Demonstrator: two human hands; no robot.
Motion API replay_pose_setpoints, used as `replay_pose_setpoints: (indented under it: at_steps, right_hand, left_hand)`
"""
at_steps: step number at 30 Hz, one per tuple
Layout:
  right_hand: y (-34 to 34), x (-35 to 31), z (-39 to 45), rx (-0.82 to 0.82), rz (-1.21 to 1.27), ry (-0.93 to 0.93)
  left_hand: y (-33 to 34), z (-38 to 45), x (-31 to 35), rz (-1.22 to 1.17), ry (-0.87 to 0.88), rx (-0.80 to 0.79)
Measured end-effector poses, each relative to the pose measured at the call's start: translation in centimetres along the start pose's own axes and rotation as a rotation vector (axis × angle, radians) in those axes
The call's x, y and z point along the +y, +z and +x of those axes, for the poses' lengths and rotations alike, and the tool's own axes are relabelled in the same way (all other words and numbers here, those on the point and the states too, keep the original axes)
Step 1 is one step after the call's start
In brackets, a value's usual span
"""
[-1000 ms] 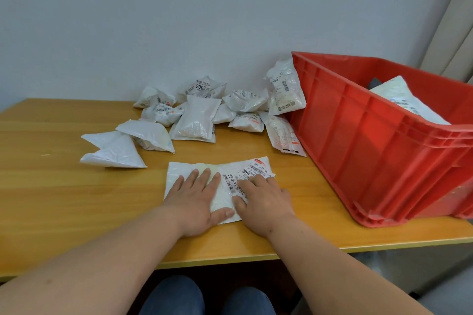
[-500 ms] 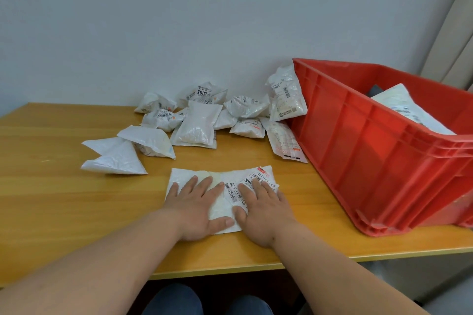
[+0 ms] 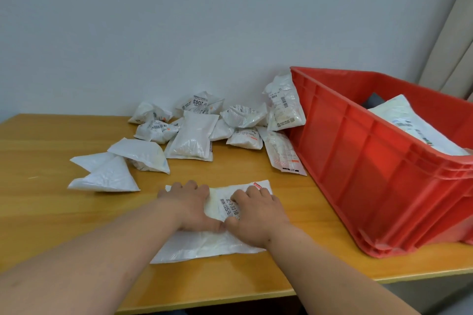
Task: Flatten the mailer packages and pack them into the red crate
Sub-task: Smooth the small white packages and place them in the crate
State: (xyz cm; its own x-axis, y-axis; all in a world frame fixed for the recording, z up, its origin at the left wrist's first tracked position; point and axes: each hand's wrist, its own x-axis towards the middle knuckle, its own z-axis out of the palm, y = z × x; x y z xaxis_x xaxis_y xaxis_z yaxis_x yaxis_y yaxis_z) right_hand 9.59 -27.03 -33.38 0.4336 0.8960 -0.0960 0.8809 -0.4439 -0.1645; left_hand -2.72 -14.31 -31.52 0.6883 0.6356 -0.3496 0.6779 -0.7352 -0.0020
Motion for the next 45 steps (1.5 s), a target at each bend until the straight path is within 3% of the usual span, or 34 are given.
replay_pose_setpoints:
  at_steps: [5, 10, 15, 20, 25, 30, 35, 42, 45]
  right_hand:
    - [-2.5, 1.4, 2.7, 0.153, 0.07, 0.069]
    - [-5.1, 3.3, 6.8, 0.194, 0.282, 0.254]
    - [-6.7, 6.3, 11.4, 0.324, 0.67, 0.379]
    - [-9.1, 8.5, 15.0, 0.435, 1.246, 0.555]
    - [-9.6, 10.0, 17.7, 0.506, 1.546, 0.574]
    - [-10.5, 10.7, 18.3, 0.453, 1.699, 0.588]
    - [-11.2, 10.1, 16.7, 0.569, 1.677, 0.581]
    - [-12.6, 9.2, 12.4, 0.73, 1.877, 0.595]
    - [-12.3, 8.3, 10.3, 0.655, 1.832, 0.573]
  left_hand:
    - [-1.4, 2.5, 1.5, -0.209, -0.022, 0.159]
    - [-3.0, 5.7, 2.4, -0.369, -0.007, 0.208]
    - [-4.4, 8.6, 3.0, -0.547, 0.05, 0.222]
    - [-5.8, 11.4, 3.8, -0.682, 0.106, 0.261]
    - [-6.4, 13.5, 4.6, -0.836, 0.115, 0.294]
    - [-5.7, 14.0, 4.6, -0.83, 0.098, 0.295]
    - [-5.5, 13.2, 4.2, -0.85, 0.074, 0.318]
    - [-6.4, 9.8, 4.4, -0.983, 0.088, 0.37]
    - [-7.2, 7.5, 4.1, -1.11, 0.065, 0.388]
